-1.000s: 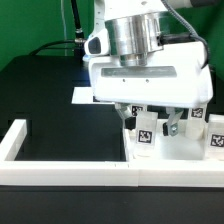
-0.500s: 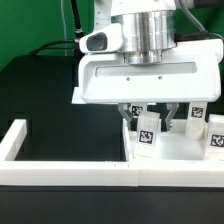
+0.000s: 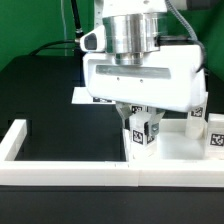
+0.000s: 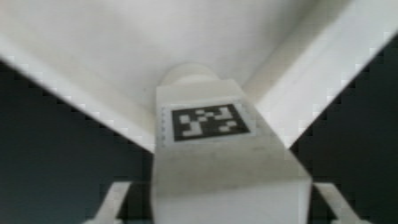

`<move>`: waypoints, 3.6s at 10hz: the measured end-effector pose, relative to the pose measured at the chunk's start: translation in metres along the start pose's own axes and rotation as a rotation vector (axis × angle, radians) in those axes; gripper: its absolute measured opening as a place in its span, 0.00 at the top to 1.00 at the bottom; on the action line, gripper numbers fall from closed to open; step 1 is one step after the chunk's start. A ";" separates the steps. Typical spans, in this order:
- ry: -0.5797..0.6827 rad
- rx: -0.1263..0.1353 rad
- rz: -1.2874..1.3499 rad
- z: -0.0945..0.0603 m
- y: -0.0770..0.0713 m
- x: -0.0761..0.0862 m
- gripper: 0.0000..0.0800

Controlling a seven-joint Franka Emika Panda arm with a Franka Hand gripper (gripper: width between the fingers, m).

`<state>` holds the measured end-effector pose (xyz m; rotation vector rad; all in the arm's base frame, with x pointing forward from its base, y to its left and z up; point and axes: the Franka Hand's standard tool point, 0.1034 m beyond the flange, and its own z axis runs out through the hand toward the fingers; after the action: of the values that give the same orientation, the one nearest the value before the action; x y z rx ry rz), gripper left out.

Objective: Assemble square table

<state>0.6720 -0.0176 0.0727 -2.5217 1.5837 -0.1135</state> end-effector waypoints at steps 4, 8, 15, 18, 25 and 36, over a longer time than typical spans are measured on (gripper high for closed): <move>-0.089 0.002 0.521 -0.001 -0.004 -0.007 0.62; -0.044 -0.035 0.044 0.010 0.003 -0.023 0.36; -0.045 -0.028 -0.638 0.005 0.007 -0.011 0.19; -0.022 -0.045 -0.776 0.001 0.007 -0.005 0.19; -0.004 -0.040 -0.258 0.002 0.004 -0.007 0.64; -0.089 -0.007 0.853 0.005 -0.002 -0.009 0.64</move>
Offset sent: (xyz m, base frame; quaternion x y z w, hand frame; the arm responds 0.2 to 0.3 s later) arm 0.0112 0.0038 0.0149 0.0237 -0.0039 0.1344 0.9906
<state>0.6704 -0.0080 0.0680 -1.6175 2.4323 0.1083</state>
